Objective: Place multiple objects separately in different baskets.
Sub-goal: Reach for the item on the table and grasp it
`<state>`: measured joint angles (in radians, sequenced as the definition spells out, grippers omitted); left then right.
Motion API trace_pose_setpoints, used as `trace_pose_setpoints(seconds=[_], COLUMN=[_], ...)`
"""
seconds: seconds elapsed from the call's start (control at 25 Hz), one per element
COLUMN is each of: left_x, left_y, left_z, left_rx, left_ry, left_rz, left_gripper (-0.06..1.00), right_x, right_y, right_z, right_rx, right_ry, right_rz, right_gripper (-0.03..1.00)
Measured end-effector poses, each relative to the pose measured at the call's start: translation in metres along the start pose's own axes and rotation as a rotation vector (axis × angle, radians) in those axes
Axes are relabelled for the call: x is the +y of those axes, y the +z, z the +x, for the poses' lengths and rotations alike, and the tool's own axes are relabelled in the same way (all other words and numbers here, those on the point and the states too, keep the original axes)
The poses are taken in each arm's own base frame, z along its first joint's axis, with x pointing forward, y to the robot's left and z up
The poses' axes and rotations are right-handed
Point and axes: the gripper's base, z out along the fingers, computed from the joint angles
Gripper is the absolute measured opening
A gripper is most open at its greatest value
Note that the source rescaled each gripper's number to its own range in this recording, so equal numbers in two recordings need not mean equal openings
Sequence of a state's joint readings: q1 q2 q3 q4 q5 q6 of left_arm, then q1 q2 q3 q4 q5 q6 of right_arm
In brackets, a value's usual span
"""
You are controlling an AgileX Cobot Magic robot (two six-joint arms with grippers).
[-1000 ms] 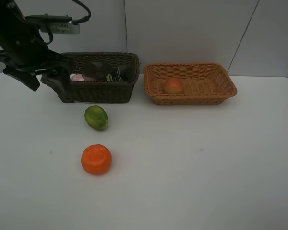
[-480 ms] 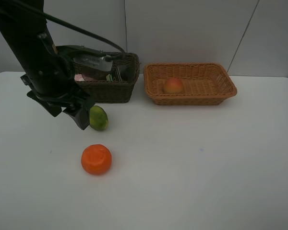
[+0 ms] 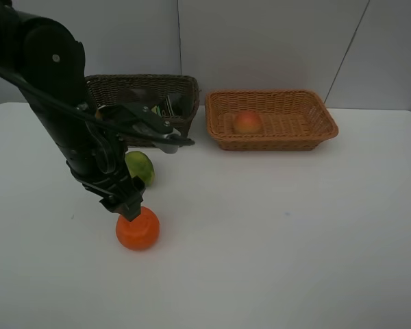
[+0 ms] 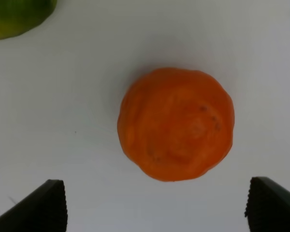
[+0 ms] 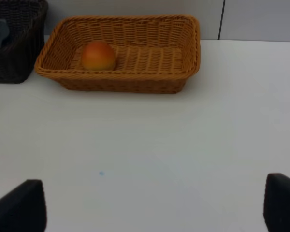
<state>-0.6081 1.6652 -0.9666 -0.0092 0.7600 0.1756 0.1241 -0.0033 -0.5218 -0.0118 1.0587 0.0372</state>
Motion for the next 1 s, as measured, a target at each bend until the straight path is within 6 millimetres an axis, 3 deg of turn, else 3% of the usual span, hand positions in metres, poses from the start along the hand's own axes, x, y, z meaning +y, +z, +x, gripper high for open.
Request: trace_pose_setpoints(seconds=[0.36,1.0], left_x=[-0.011,-0.017], left_y=[0.036,0.038], left_z=[-0.003,-0.007], left_rx=[0.071,0.041], left_ry=[0.096,0.205], left_rz=[0.022,0.014], left_gripper=[0.96,1.00], right_x=[0.000,0.000], right_y=[0.000,0.000], right_z=[0.000,0.000], right_rx=[0.000,0.000], right_ry=[0.000,0.000], right_rz=[0.000,0.000], right_gripper=[0.97,0.97])
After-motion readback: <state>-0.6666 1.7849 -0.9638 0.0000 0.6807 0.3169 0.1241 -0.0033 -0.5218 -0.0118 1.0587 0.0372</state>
